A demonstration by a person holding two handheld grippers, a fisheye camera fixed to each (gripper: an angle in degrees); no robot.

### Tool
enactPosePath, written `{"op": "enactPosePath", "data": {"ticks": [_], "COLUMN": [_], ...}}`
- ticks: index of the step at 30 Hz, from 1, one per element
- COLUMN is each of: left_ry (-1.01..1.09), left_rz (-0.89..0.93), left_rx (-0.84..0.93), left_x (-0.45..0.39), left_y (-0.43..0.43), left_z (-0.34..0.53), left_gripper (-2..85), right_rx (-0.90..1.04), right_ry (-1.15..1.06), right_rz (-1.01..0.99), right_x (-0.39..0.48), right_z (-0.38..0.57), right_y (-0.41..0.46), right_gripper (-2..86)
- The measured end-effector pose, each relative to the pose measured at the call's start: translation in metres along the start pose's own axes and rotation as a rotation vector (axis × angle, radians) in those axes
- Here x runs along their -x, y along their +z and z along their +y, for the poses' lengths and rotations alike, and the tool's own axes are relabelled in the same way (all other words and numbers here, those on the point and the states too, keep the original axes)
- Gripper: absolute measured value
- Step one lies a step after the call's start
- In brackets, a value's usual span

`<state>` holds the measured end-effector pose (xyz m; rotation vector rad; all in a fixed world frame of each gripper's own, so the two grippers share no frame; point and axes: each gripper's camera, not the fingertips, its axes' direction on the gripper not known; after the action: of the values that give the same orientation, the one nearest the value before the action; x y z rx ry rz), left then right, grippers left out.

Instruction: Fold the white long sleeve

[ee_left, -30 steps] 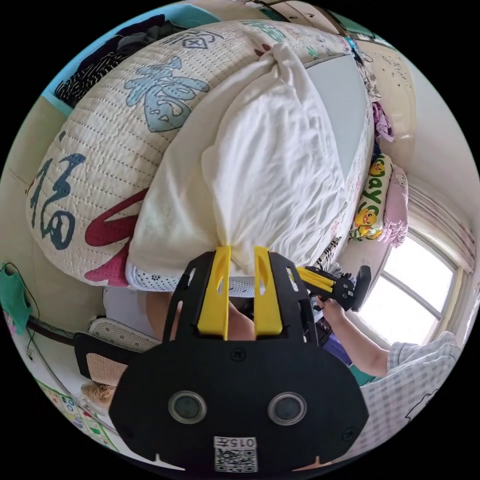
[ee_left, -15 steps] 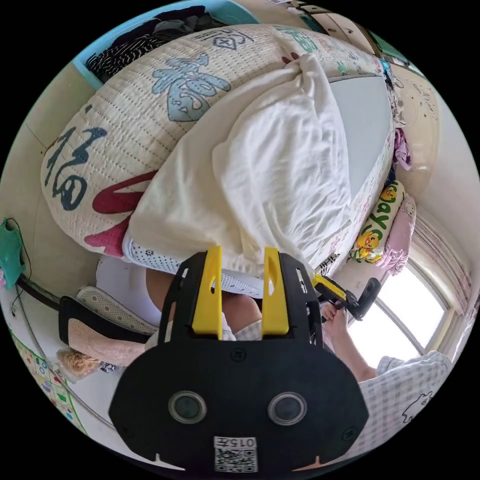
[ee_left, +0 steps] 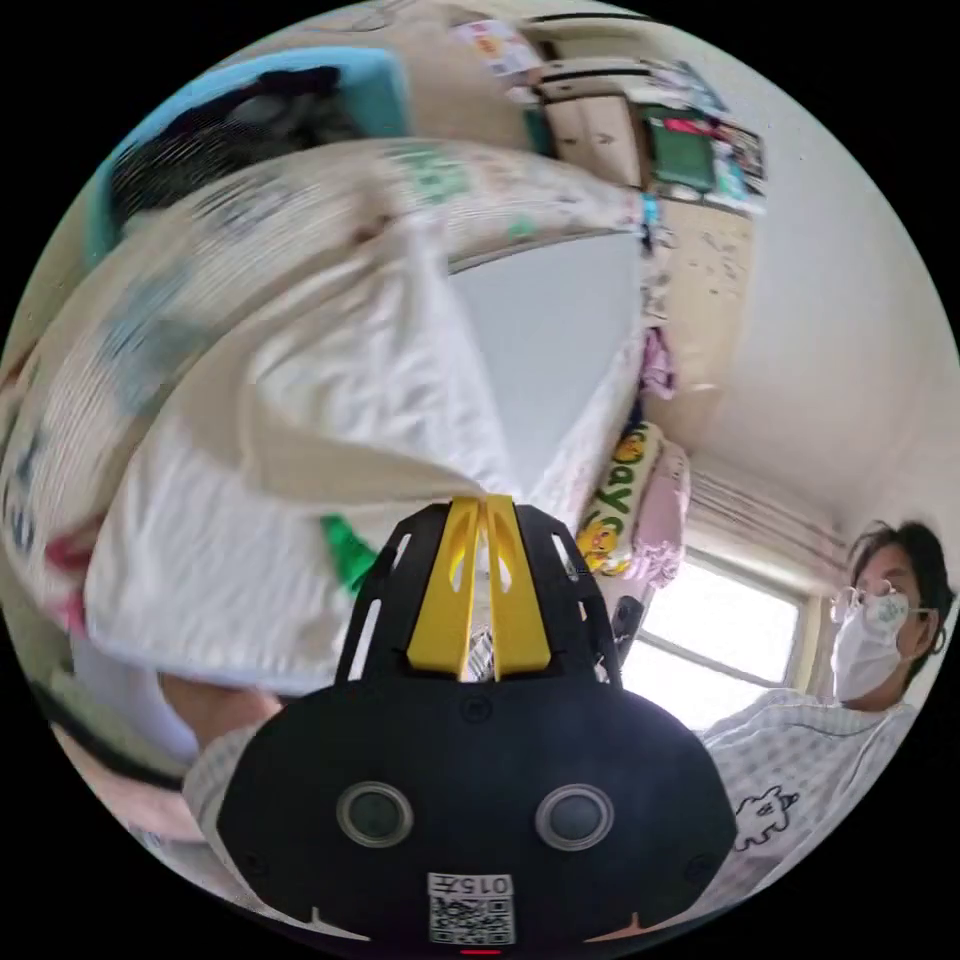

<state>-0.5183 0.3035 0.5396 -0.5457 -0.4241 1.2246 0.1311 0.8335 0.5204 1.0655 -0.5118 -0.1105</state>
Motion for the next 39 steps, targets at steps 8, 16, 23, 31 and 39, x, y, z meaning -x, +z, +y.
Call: {"op": "enactPosePath", "data": {"ticks": [8, 16, 23, 31, 39], "left_ry": [0.523, 0.575, 0.176, 0.263, 0.362], "left_rz": [0.265, -0.131, -0.562, -0.684, -0.544], "left_rx": [-0.082, 0.033, 0.1, 0.239, 0.263], "left_x": [-0.17, -0.097, 0.063, 0.096, 0.113], "left_y": [0.096, 0.051, -0.044, -0.047, -0.078], "left_z": [-0.157, -0.078, 0.027, 0.058, 0.08], "left_gripper": [5.9, 9.7, 11.8, 10.5, 0.2], "right_rx": [-0.578, -0.369, -0.074, 0.02, -0.105], "right_ry": [0.098, 0.247, 0.585, 0.574, 0.671], "right_rz": [0.324, 0.21, -0.083, 0.059, -0.025], "right_x": [-0.06, -0.098, -0.096, -0.081, -0.108], "right_z": [-0.145, -0.022, 0.144, 0.156, 0.251], "right_y": [-0.18, -0.105, 0.03, 0.071, 0.053], "right_gripper": [2.5, 7.9, 12.3, 10.0, 0.9]}}
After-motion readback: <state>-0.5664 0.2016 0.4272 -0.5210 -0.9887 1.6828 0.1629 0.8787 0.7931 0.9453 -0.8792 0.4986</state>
